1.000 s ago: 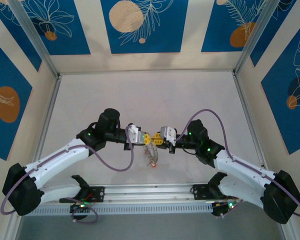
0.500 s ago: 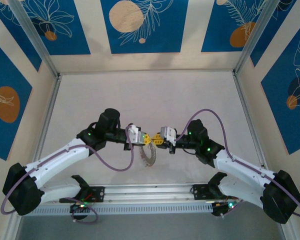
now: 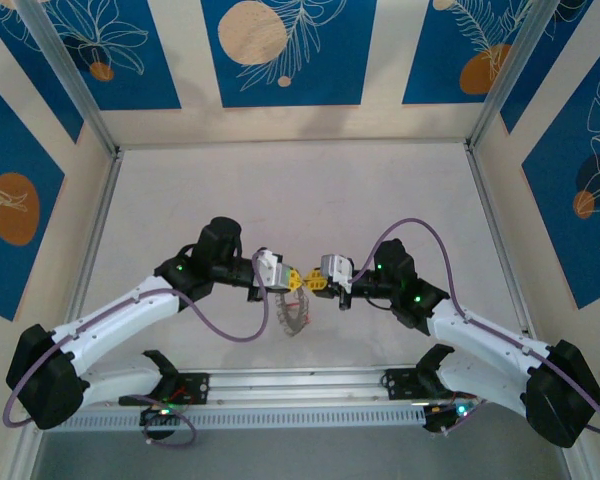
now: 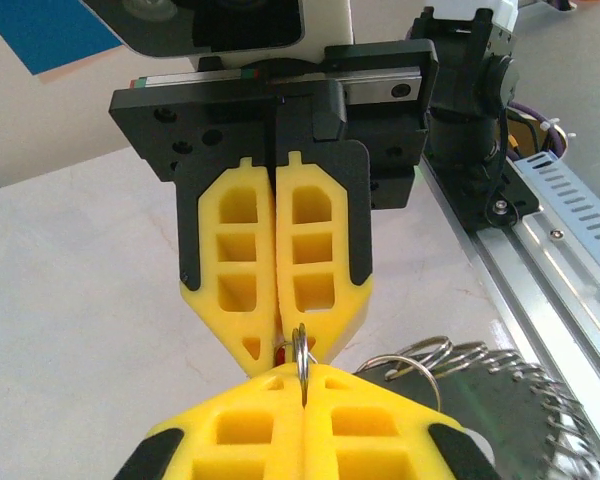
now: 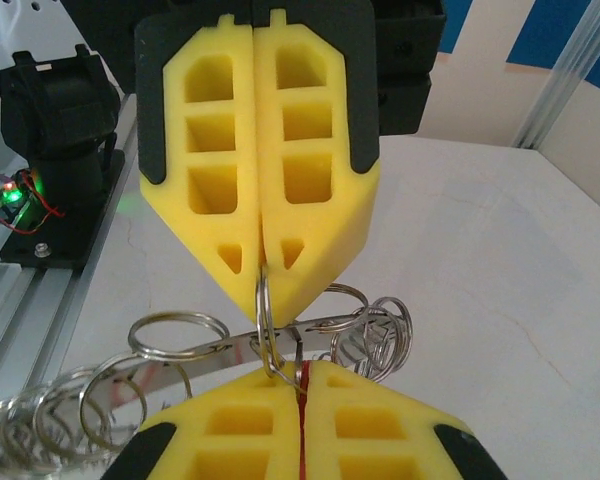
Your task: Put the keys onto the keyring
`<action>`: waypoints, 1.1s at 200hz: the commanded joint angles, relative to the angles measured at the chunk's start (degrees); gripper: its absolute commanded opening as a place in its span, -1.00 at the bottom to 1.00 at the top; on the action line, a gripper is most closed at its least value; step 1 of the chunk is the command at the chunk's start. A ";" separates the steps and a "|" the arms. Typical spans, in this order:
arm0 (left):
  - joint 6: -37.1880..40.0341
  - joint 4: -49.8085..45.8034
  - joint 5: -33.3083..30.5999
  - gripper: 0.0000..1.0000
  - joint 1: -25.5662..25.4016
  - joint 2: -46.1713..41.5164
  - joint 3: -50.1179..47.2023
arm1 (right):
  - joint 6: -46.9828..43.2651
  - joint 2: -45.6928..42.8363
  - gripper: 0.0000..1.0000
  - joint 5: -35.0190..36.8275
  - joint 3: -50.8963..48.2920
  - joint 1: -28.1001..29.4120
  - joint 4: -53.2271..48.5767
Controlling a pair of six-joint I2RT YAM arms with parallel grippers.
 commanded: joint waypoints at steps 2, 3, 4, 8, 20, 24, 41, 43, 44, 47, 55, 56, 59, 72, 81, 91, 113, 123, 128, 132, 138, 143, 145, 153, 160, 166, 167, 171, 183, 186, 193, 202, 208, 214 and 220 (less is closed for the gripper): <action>1.11 -0.11 -0.56 -1.00 0.10 1.17 1.05 | -0.37 -1.21 -0.90 -5.49 0.50 0.75 4.47; 1.13 -0.08 -0.59 -1.00 0.10 1.20 1.05 | -0.35 -1.21 -0.91 -5.48 0.50 0.80 4.51; 1.19 -0.10 -0.65 -1.00 0.10 1.17 1.09 | -0.35 -1.21 -0.92 -5.52 0.51 0.73 4.49; 1.12 -0.10 -0.75 -1.00 0.10 1.19 1.05 | -0.37 -1.22 -0.93 -5.69 0.58 0.77 4.51; 1.22 -0.23 -1.27 -1.00 0.12 1.29 0.96 | -0.38 -1.30 -0.98 -5.95 0.76 0.73 4.42; 1.36 -0.32 -1.47 -1.00 0.14 1.25 0.95 | -0.47 -1.30 -0.98 -6.05 0.79 0.75 4.38; 2.50 -1.36 -2.38 -1.00 0.18 1.23 0.95 | -0.56 -1.61 -1.00 -6.37 0.90 0.48 4.29; 2.55 -1.49 -2.49 -1.00 0.18 1.23 0.95 | -0.48 -1.64 -1.00 -6.42 0.93 0.42 4.29; 2.64 -1.51 -2.56 -1.00 0.18 1.23 0.95 | -0.45 -1.69 -1.00 -6.47 0.90 0.41 4.29; 2.79 -1.74 -2.77 -1.00 0.18 1.29 0.95 | -0.42 -1.74 -1.00 -6.56 0.94 0.34 4.29; 3.15 -2.12 -3.31 -1.00 0.20 1.28 0.96 | -0.36 -1.91 -1.00 -6.97 0.90 0.19 4.37; 3.21 -2.09 -3.37 -1.00 0.19 1.30 0.96 | -0.35 -1.91 -1.00 -7.06 0.92 0.12 4.38; 3.32 -2.18 -3.57 -1.00 0.25 1.35 0.94 | -0.26 -1.92 -1.00 -7.23 0.94 0.07 4.38; 3.90 -2.63 -4.41 -1.00 0.28 1.69 0.93 | -0.17 -2.18 -1.00 -8.19 0.96 -0.19 4.46; 4.37 -3.30 -4.98 -1.00 0.27 1.95 1.11 | -0.01 -2.27 -1.00 -8.95 0.78 -0.46 4.95; 4.83 -4.11 -5.56 -1.00 0.27 2.46 1.43 | 0.28 -2.36 -1.00 -9.50 0.45 -0.84 5.59; 4.81 -4.66 -7.17 -0.86 0.34 3.31 1.83 | 0.11 -2.27 -1.00 -9.38 0.42 -1.44 5.27; 4.73 -4.71 -7.39 -0.80 0.37 3.58 1.92 | -0.10 -2.19 -1.00 -9.34 0.42 -1.53 5.00; 4.76 -4.63 -7.42 -0.77 0.36 3.61 1.99 | -0.23 -2.18 -1.00 -9.34 0.37 -1.55 4.91; 4.69 -4.63 -7.43 -0.74 0.37 3.69 2.01 | -0.17 -2.10 -1.00 -9.34 0.41 -1.57 4.84; 4.69 -4.74 -7.40 -0.70 0.36 3.75 2.01 | -0.33 -2.02 -1.00 -9.34 0.55 -1.62 4.53; 4.76 -4.79 -7.41 -0.69 0.40 3.96 2.17 | -0.50 -1.96 -1.00 -9.34 0.65 -1.62 4.19; 4.85 -4.90 -7.39 -0.69 0.39 4.00 2.18 | -0.64 -1.93 -1.00 -9.34 0.67 -1.62 4.05; 4.89 -5.31 -7.36 -0.68 0.40 4.28 2.42 | -0.69 -1.77 -1.00 -9.21 0.85 -1.62 3.78; 4.94 -5.53 -7.30 -0.64 0.38 4.52 2.68 | -0.87 -1.59 -1.00 -9.01 1.02 -1.63 3.36; 5.07 -5.99 -7.19 -0.63 0.36 4.83 2.92 | -1.09 -1.41 -1.00 -8.99 1.25 -1.63 3.03; 5.09 -6.05 -7.20 -0.63 0.36 4.84 2.99 | -1.11 -1.40 -1.00 -8.99 1.27 -1.62 2.96; 5.11 -6.16 -7.12 -0.62 0.30 5.00 3.13 | -1.13 -1.27 -1.00 -8.91 1.35 -1.62 2.70; 5.20 -6.46 -7.04 -0.61 0.28 5.37 3.39 | -1.40 -0.90 -1.00 -8.94 1.62 -1.58 2.14; 5.20 -6.46 -6.96 -0.61 0.28 5.44 3.41 | -1.41 -0.79 -1.00 -8.98 1.68 -1.60 2.10; 5.32 -6.59 -6.80 -0.62 0.28 5.53 3.49 | -1.35 -0.48 -1.00 -9.01 1.79 -1.54 2.01; 5.61 -7.02 -6.43 -0.62 0.27 5.60 3.59 | -1.28 -0.21 -1.00 -9.06 1.96 -1.55 1.92; 5.93 -7.40 -6.19 -0.62 0.24 5.78 3.71 | -1.25 -0.03 -1.00 -9.08 1.99 -1.54 1.92; 6.31 -7.90 -5.99 -0.63 0.18 5.88 3.85 | -1.25 0.01 -1.00 -9.02 2.00 -1.49 2.00; 6.70 -8.50 -5.68 -0.70 0.10 6.12 4.02 | -1.09 0.18 -1.00 -9.06 2.00 -1.45 2.16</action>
